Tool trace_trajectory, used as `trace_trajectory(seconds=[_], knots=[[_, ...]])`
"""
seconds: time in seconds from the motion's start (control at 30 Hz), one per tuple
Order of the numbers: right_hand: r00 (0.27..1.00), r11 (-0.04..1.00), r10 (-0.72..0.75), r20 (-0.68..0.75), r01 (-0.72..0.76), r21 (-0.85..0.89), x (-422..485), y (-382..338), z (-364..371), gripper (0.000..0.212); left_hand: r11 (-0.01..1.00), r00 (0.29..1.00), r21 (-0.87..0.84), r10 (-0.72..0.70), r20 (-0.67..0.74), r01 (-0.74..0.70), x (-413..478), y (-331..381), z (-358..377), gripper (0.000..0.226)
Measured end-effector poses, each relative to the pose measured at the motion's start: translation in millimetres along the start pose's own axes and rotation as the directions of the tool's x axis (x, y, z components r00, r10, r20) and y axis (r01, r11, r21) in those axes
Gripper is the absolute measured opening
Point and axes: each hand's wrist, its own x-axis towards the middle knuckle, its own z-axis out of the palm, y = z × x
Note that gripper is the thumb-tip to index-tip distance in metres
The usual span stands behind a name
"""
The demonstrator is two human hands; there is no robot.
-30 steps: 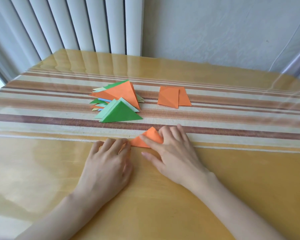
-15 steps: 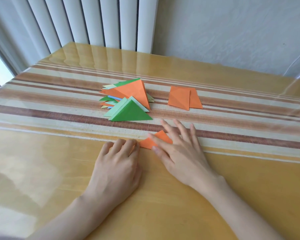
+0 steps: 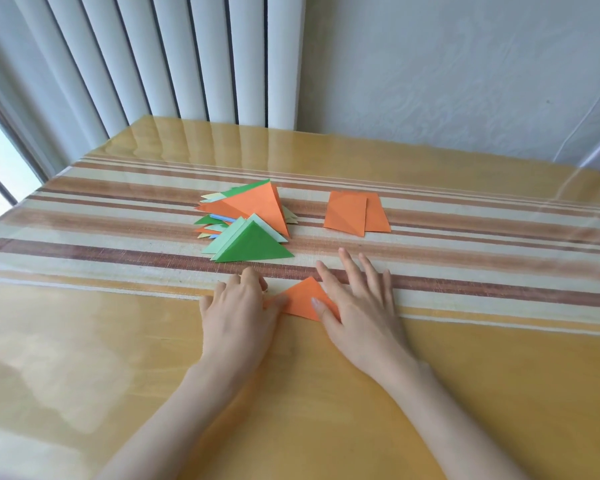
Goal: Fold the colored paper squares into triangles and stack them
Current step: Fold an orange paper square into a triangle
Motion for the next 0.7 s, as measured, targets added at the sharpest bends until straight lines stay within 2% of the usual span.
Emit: trace_trajectory(seconds=[0.13,0.17,0.23,0.3,0.4,0.47,0.5,0.57,0.63,0.7], knots=[[1.0,0.999,0.004,0.008,-0.004,0.034,1.8,2.2,-1.9,0.062,0.997,0.999,-0.063,-0.052,0.016,0.053,-7.6,6.6,-4.4,0.024],[1.0,0.999,-0.012,0.0,0.012,0.053,1.6,3.4,-1.7,0.061,0.993,0.999,-0.109,-0.039,0.019,0.04,-10.7,7.9,-5.2,0.022],[0.997,0.982,-0.031,-0.075,0.044,0.186,2.5,5.6,-0.2,0.053,0.95,0.999,-0.313,-0.003,0.039,0.015,-15.0,8.4,-7.2,0.022],[0.986,0.901,-0.003,-0.166,0.074,0.427,7.6,3.9,-2.2,0.035,0.862,0.998,-0.507,0.005,0.059,0.026,-13.0,4.8,-13.4,0.022],[0.992,0.678,0.03,-0.12,0.068,0.732,23.6,-13.2,-12.1,0.004,0.801,1.0,-0.599,-0.013,-0.016,0.001,2.2,-9.1,-27.2,0.025],[0.993,0.628,0.036,-0.111,0.064,0.775,40.0,-28.8,-15.5,0.009,0.802,0.996,-0.597,-0.025,-0.087,-0.032,17.2,-19.8,-33.8,0.027],[0.989,0.646,0.052,-0.141,0.075,0.76,50.0,-36.4,-15.2,0.009,0.82,0.993,-0.572,-0.031,-0.111,-0.038,25.4,-24.7,-35.8,0.026],[0.973,0.767,0.076,-0.218,0.083,0.636,71.0,-49.4,-9.8,0.005,0.872,0.991,-0.49,-0.05,-0.127,-0.019,41.3,-33.9,-37.1,0.022],[0.971,0.876,0.077,-0.227,0.044,0.481,88.4,-58.5,-3.2,0.009,0.915,0.988,-0.402,-0.082,-0.129,0.024,55.1,-41.1,-35.5,0.014],[0.969,0.907,0.101,-0.226,0.003,0.42,100.4,-62.8,3.5,0.012,0.947,0.985,-0.319,-0.096,-0.147,0.045,65.0,-44.9,-31.5,0.009]])
